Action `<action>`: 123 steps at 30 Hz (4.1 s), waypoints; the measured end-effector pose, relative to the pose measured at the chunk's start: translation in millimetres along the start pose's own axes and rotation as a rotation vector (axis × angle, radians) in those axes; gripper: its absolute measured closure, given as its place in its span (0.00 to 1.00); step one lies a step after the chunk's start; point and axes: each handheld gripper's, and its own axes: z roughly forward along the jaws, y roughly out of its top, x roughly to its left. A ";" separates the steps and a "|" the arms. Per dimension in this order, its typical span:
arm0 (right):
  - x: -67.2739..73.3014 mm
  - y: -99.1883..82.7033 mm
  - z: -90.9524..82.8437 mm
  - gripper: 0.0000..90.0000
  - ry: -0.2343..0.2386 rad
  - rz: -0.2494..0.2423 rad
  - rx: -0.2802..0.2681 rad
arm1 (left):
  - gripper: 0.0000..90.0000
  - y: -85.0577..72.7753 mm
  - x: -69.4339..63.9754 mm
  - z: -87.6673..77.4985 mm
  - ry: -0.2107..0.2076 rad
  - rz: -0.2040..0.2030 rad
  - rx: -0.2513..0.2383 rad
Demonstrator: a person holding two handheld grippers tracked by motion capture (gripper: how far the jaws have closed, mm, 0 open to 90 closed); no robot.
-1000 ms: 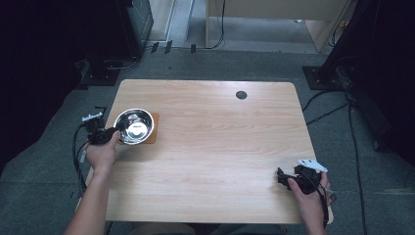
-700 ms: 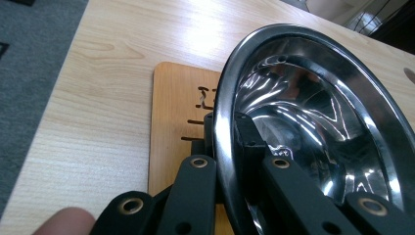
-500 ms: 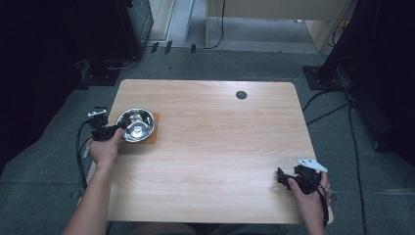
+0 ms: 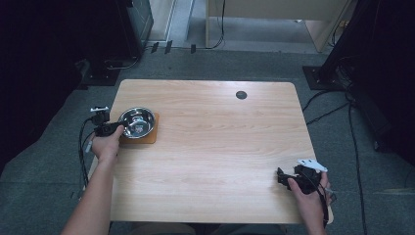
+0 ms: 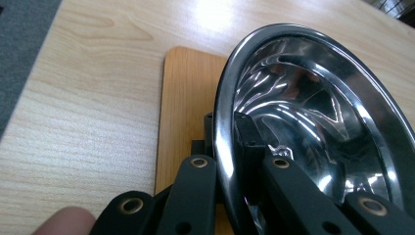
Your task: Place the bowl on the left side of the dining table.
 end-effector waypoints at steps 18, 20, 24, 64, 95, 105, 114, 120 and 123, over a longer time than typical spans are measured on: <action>0.0 0.0 0.0 0.01 0.000 0.000 0.000 | 0.97 1.8 5.1 6.0 0.005 -0.034 0.028; 0.0 0.0 0.0 0.01 0.000 0.000 0.000 | 0.97 1.6 4.1 5.8 0.013 -0.030 0.029; 0.0 0.0 0.0 0.01 0.000 0.000 0.000 | 0.97 1.0 3.4 5.5 0.018 -0.034 0.027; 0.0 0.0 0.0 0.01 0.000 0.000 0.000 | 0.02 -16.9 -9.8 -43.3 0.060 0.146 -0.139; 0.1 0.4 0.4 0.01 0.001 -0.002 0.002 | 0.00 -53.9 -21.1 -88.2 -0.034 0.202 -0.187; 0.2 0.4 0.4 0.00 0.001 -0.001 0.003 | 0.00 -71.9 -26.8 -99.2 -0.071 0.218 -0.202; 0.3 0.5 0.4 0.00 0.001 0.000 0.004 | 0.00 -89.9 -30.3 -101.5 -0.072 0.264 -0.194; 0.2 0.5 0.4 0.00 0.002 0.000 0.004 | 0.00 -102.7 -29.0 -106.1 -0.076 0.268 -0.191; 0.2 0.5 0.4 0.00 0.002 0.000 0.004 | 0.00 -109.0 -27.4 -107.6 -0.075 0.273 -0.186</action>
